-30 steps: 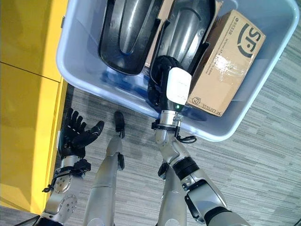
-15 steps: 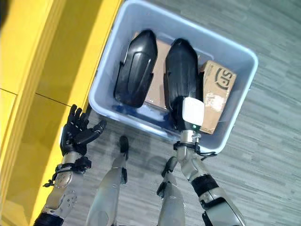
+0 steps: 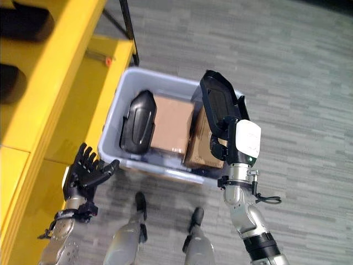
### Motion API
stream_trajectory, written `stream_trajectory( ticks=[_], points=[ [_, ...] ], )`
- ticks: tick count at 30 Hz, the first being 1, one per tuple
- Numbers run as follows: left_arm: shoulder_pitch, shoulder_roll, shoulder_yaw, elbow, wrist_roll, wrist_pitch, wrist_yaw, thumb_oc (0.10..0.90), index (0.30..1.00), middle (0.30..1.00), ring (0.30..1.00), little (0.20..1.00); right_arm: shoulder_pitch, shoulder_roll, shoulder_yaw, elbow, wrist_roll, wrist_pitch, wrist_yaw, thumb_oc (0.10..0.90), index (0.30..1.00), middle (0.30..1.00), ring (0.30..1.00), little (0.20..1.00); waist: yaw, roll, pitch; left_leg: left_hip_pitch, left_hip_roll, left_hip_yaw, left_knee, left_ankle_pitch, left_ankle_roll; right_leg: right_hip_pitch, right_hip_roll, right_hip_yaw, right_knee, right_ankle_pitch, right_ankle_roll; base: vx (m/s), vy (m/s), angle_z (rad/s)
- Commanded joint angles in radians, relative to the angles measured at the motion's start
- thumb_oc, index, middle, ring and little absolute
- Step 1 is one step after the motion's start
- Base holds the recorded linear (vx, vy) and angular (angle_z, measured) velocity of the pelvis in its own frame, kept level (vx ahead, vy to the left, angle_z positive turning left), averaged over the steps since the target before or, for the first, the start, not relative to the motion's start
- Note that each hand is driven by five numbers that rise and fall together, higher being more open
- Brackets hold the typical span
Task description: Move parts from the plastic box to the shelf.
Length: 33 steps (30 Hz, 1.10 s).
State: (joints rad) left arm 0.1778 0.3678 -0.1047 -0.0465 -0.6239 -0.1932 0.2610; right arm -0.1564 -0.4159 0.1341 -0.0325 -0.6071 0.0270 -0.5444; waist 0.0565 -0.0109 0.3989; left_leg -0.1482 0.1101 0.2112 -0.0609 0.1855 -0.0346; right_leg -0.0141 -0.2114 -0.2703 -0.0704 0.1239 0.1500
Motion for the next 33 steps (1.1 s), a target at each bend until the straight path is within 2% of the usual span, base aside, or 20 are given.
stream_trajectory(
  ticks=[1, 7, 10, 17, 26, 28, 30, 32, 33],
  points=[
    [0.004, 0.026, 0.017, -0.06, 0.011, -0.057, -0.051, 0.9, 1.0, 1.0, 1.0, 1.0, -0.059, -0.039, -0.059, -0.051, 0.007, -0.121, -0.064, 0.4, 0.3, 0.3, 0.3, 0.3, -0.015, -0.017, -0.192, -0.006, 0.006, -0.005, 0.016, -0.056, -0.016, 0.034, -0.005, 0.051, 0.08, -0.133, 0.041, 0.05, -0.044, -0.11],
    [0.035, 0.011, 0.026, -0.047, 0.018, -0.038, -0.069, 0.9, 1.0, 1.0, 1.0, 1.0, -0.009, -0.05, -0.082, -0.081, 0.04, -0.146, -0.023, 0.4, 0.3, 0.3, 0.3, 0.3, -0.032, -0.012, -0.244, 0.049, 0.021, 0.014, 0.02, -0.073, -0.023, 0.072, 0.001, 0.063, 0.083, -0.146, 0.04, 0.06, -0.053, -0.08],
    [0.049, 0.002, 0.03, -0.049, 0.014, -0.027, -0.088, 0.9, 1.0, 1.0, 1.0, 1.0, 0.009, -0.072, -0.097, -0.092, 0.082, -0.16, 0.017, 0.4, 0.3, 0.3, 0.3, 0.3, -0.047, -0.005, -0.273, 0.084, 0.038, 0.03, 0.03, -0.084, -0.027, 0.084, 0.01, 0.09, 0.091, -0.157, 0.035, 0.01, -0.052, -0.15],
    [0.076, -0.011, 0.045, -0.049, 0.004, -0.017, -0.111, 0.9, 1.0, 1.0, 1.0, 1.0, 0.049, -0.115, -0.135, -0.111, 0.123, -0.178, 0.067, 0.4, 0.3, 0.3, 0.3, 0.3, -0.067, 0.0, -0.299, 0.121, 0.07, 0.049, 0.044, -0.086, -0.038, 0.097, 0.037, 0.129, 0.102, -0.18, 0.016, -0.01, -0.075, -0.22],
    [0.116, -0.034, 0.05, -0.056, -0.004, -0.002, -0.132, 0.9, 1.0, 1.0, 1.0, 1.0, 0.103, -0.161, -0.174, -0.138, 0.117, -0.194, 0.097, 0.4, 0.3, 0.3, 0.3, 0.3, -0.083, 0.032, -0.305, 0.14, 0.129, 0.031, 0.021, -0.017, -0.07, 0.122, 0.112, 0.131, 0.109, -0.23, -0.033, -0.05, -0.117, -0.05],
    [0.116, -0.034, 0.05, -0.057, -0.004, -0.001, -0.132, 0.9, 1.0, 1.0, 1.0, 1.0, 0.104, -0.162, -0.174, -0.139, 0.118, -0.194, 0.098, 0.4, 0.3, 0.3, 0.3, 0.3, -0.083, 0.033, -0.305, 0.14, 0.13, 0.03, 0.02, -0.016, -0.071, 0.121, 0.114, 0.13, 0.111, -0.231, -0.035, -0.04, -0.073, 0.01],
    [0.126, -0.045, 0.052, -0.053, -0.009, 0.001, -0.127, 0.9, 1.0, 1.0, 1.0, 1.0, 0.099, -0.172, -0.164, -0.144, 0.131, -0.201, 0.103, 0.4, 0.3, 0.3, 0.3, 0.3, -0.074, 0.046, -0.288, 0.126, 0.16, 0.008, 0.017, 0.031, -0.086, 0.122, 0.155, 0.123, 0.124, -0.251, -0.065, -0.13, -0.238, 0.03],
    [0.128, -0.049, 0.052, -0.054, -0.011, 0.001, -0.126, 0.9, 1.0, 1.0, 1.0, 1.0, 0.094, -0.177, -0.162, -0.143, 0.132, -0.202, 0.101, 0.4, 0.3, 0.3, 0.3, 0.3, -0.073, 0.05, -0.28, 0.119, 0.168, -0.002, 0.015, 0.045, -0.091, 0.119, 0.169, 0.12, 0.128, -0.254, -0.073, -0.11, -0.183, 0.12],
    [0.133, -0.056, 0.052, -0.055, -0.012, 0.0, -0.127, 0.9, 1.0, 1.0, 1.0, 1.0, 0.079, -0.184, -0.155, -0.146, 0.134, -0.206, 0.097, 0.4, 0.3, 0.3, 0.3, 0.3, -0.063, 0.057, -0.259, 0.1, 0.179, -0.021, 0.017, 0.075, -0.099, 0.117, 0.186, 0.11, 0.126, -0.254, -0.089, -0.14, -0.169, 0.15]
  ],
)
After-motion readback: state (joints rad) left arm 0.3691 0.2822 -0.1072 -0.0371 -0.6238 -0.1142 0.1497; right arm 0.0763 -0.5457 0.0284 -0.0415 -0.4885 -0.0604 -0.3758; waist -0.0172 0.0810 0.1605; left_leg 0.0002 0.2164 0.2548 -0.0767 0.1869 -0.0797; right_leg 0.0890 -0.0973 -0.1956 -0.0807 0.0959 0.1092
